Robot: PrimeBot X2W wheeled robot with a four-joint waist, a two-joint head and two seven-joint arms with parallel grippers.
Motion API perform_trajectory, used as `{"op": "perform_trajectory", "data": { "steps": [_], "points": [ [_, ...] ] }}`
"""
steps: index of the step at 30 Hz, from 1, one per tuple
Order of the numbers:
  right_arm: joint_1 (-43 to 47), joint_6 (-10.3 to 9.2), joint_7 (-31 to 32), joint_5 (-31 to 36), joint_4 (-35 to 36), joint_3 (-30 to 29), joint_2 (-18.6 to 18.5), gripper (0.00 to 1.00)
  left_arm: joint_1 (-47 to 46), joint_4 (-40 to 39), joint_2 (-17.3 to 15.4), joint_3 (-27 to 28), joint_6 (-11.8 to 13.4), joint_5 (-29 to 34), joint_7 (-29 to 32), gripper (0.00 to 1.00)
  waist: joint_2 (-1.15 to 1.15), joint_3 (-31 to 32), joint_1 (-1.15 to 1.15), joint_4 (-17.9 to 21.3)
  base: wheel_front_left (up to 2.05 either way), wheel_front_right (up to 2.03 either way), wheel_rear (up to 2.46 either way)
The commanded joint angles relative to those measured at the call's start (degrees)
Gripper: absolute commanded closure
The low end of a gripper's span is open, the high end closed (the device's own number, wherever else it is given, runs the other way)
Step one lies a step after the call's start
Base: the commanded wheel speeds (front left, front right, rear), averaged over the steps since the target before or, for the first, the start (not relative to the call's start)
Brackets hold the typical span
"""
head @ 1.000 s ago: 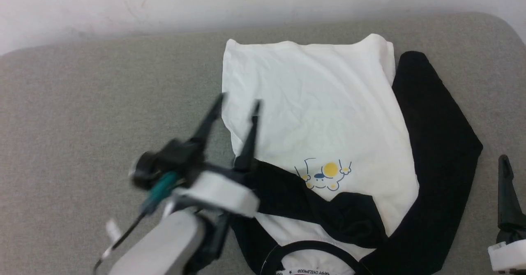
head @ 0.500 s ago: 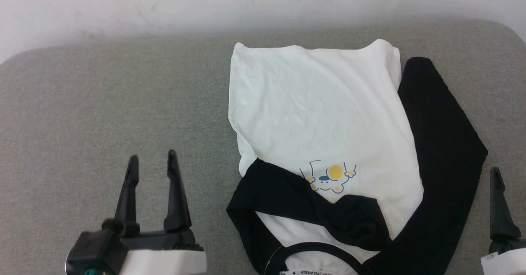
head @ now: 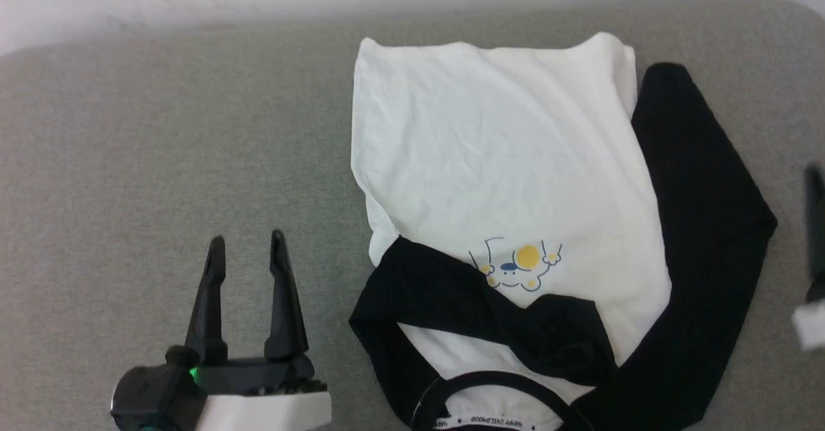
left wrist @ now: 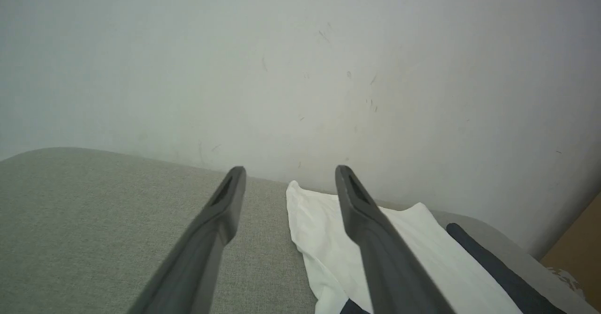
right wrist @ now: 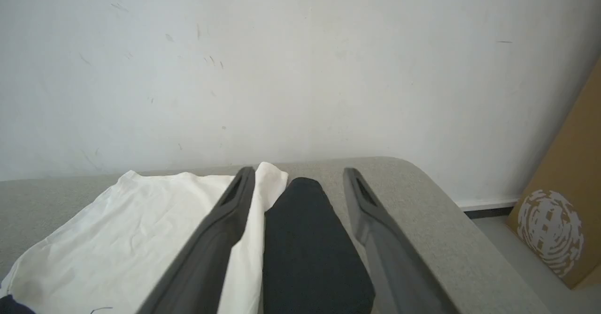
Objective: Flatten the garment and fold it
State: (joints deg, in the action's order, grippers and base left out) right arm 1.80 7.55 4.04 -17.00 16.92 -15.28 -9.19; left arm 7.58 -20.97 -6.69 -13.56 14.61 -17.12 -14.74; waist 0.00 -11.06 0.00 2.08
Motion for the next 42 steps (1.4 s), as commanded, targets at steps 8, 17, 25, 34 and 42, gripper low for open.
{"op": "perform_trajectory", "data": {
  "steps": [8,17,25,34,42],
  "points": [
    [-24.2,-0.06,9.1,-10.3,-6.6,1.8,-14.9,0.00,-5.8,-1.6,2.4,0.1,-2.3,4.6,-0.3,0.00,0.00,-12.4,0.00,1.7,0.00,0.00,0.00],
    [-43.6,-0.06,18.8,-15.3,-23.4,6.9,-24.9,0.00,-11.8,-3.6,3.4,-2.5,-2.2,8.9,-0.3,0.00,0.00,-21.2,0.00,-0.5,0.00,0.00,0.00],
    [-51.6,-0.06,29.8,-17.1,-36.5,10.5,-26.2,0.00,-14.3,-5.1,3.6,-6.1,-1.5,11.8,-0.3,0.00,0.00,-24.8,0.00,-4.3,0.00,0.00,0.00],
    [-53.0,-0.06,32.7,-16.4,-41.0,12.9,-27.9,0.00,-14.2,-6.0,3.7,-8.2,-0.4,12.5,-0.3,0.00,0.00,-27.2,0.00,-7.4,0.00,0.00,0.00],
    [-53.4,-0.06,34.1,-17.4,-42.7,15.3,-29.0,0.37,-14.7,-5.6,3.8,-9.1,0.1,12.4,-0.3,0.00,0.00,-28.6,0.00,-7.9,0.00,0.00,0.00]
  ]
}}
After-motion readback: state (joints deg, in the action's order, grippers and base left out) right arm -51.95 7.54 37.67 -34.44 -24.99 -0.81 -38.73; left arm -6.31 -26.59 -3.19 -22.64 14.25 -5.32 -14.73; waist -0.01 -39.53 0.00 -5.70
